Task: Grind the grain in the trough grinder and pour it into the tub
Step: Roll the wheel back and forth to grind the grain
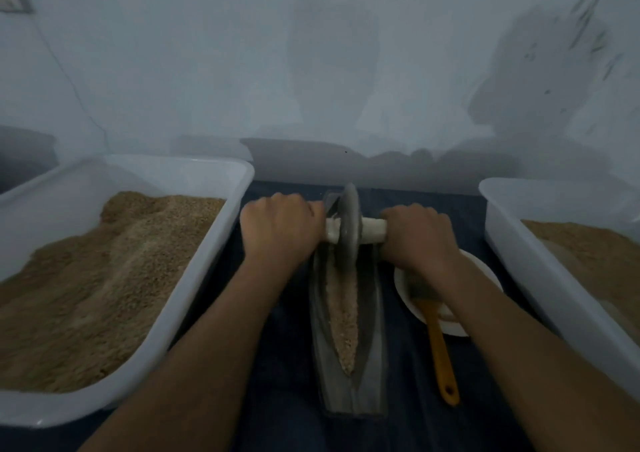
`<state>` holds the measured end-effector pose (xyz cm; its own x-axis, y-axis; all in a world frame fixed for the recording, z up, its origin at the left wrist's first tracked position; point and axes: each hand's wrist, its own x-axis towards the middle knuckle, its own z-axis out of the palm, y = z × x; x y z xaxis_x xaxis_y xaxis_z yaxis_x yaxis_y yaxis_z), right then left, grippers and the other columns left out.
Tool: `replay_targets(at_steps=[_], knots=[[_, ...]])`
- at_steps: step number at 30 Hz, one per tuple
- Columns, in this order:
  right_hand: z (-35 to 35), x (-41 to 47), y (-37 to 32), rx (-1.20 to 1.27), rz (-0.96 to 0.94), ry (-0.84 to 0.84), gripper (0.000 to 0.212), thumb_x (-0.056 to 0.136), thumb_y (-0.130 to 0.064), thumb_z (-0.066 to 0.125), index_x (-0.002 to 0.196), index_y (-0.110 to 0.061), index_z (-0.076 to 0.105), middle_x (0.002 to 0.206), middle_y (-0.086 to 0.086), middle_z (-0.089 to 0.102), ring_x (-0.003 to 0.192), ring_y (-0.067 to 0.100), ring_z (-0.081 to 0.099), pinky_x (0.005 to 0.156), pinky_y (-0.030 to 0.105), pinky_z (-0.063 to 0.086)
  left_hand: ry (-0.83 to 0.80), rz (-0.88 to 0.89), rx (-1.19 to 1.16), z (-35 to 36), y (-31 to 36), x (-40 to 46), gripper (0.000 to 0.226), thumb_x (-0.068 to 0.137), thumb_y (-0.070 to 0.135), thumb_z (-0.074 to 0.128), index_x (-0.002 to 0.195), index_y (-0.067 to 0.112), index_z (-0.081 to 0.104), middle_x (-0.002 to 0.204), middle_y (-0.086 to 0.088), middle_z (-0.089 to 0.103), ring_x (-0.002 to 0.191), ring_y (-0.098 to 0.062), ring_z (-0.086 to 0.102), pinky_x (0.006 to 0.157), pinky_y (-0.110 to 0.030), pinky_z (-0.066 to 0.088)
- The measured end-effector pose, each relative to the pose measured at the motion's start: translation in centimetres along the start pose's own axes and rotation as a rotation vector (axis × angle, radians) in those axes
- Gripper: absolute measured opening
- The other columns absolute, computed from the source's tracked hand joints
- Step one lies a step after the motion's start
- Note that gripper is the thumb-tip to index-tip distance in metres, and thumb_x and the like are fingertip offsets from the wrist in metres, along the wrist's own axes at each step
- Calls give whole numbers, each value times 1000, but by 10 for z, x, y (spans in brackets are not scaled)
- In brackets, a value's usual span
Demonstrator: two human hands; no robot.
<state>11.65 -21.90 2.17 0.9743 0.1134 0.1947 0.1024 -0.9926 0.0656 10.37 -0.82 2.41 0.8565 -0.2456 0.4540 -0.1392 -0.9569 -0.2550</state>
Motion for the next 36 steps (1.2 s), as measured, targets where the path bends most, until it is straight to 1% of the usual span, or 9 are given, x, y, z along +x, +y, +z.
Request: replay_targets(at_steps=[2,5,10,14,17,20,28,32,36], knots=[[4,0,0,30,27,22,32,79,-50,71,104,-32,63,90,-3,61,78,21,57,68,34,42,-32,-39,-24,5,-3,18,35,94,20,26,93,19,62,70,1,36,64,-20,39,55,-29,28],[6,-37,-2,-4,-23,152,26,79,-42,74,92,-31,54,83,-5,63,72,20,60,61,32,40,-19,-1,-85,-4,0,-19,16,98,24,42,88,22,54,69,3,45,57,-17,38,55,-28,28],[-4,-108,0,-10,-224,388,45,49,-37,89,78,-30,56,63,-10,57,50,13,49,47,22,27,103,-185,-352,-25,-5,-94,42,94,36,33,53,29,28,45,13,25,39,-2,21,47,-21,9],[0,-83,-4,-96,-169,312,41,55,-42,86,76,-32,52,61,-11,52,49,13,40,49,19,12,71,-16,-163,-18,-2,-82,36,94,12,26,62,22,40,53,5,41,46,-13,25,50,-22,18],[5,-25,-4,-54,-18,109,25,77,-45,72,93,-34,57,82,-6,62,73,21,58,61,32,39,10,-41,-79,-1,4,-32,46,93,18,9,87,22,55,74,-2,52,62,-21,43,58,-30,33],[11,8,0,61,80,81,21,81,-43,70,94,-30,60,92,-1,66,77,24,58,68,34,40,2,-125,-102,3,8,20,73,86,20,-12,100,22,60,81,0,46,71,-22,42,71,-34,39],[1,-82,-7,-79,-135,321,39,64,-35,84,81,-29,49,68,-7,58,55,17,52,47,27,34,12,150,-67,-11,-10,-83,27,100,15,35,90,16,60,69,-1,54,57,-22,52,54,-31,37],[-2,-107,-5,-75,-158,323,46,48,-36,89,74,-30,52,57,-9,52,45,15,44,46,21,21,41,175,-89,-21,-7,-101,28,97,10,36,74,17,51,58,-1,47,47,-21,43,50,-30,31],[1,-53,-6,-68,-35,161,30,74,-45,74,83,-34,48,74,-7,58,62,18,51,54,28,35,32,69,-46,-5,3,-46,35,102,18,19,90,22,51,76,1,50,65,-20,44,63,-31,37]])
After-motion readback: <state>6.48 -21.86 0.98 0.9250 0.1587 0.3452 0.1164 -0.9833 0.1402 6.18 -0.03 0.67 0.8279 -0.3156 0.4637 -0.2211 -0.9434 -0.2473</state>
